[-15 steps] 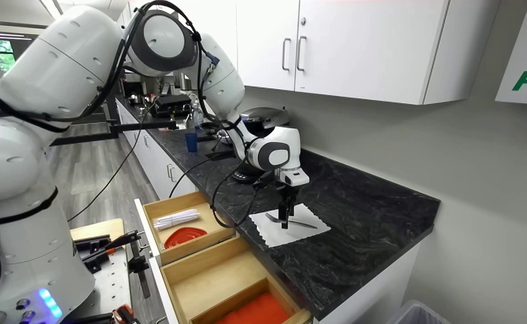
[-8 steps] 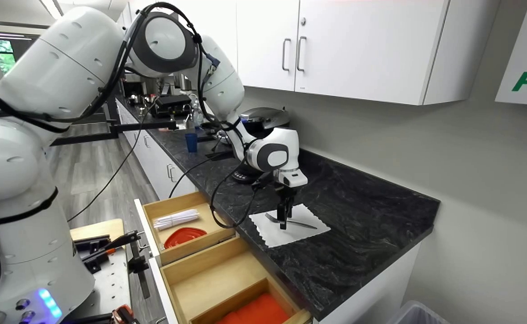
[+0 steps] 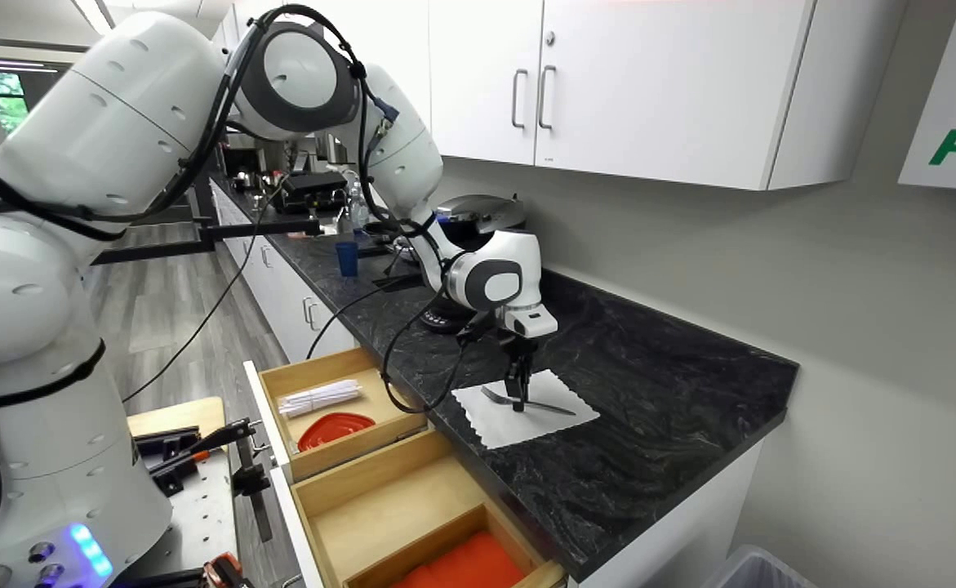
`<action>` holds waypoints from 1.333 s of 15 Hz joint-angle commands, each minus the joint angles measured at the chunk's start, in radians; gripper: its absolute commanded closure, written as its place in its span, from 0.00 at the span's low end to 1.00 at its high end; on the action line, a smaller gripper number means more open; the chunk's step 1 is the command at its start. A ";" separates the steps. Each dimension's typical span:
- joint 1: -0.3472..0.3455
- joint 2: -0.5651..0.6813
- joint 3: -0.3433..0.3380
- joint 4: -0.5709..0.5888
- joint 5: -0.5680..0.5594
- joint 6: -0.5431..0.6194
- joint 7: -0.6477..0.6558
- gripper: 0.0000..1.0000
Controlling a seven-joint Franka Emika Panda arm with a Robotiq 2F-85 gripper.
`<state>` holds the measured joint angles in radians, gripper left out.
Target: Remove the fork from the counter and place it inside the open drawer on the right
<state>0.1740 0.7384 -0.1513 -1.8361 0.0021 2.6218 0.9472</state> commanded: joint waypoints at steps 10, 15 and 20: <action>0.082 -0.070 -0.066 -0.033 -0.023 -0.063 0.088 0.96; 0.142 -0.122 -0.105 -0.023 -0.084 -0.173 0.208 0.96; 0.123 -0.152 -0.067 -0.018 -0.111 -0.249 0.264 0.96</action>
<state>0.3016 0.6286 -0.2332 -1.8348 -0.0794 2.4275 1.1560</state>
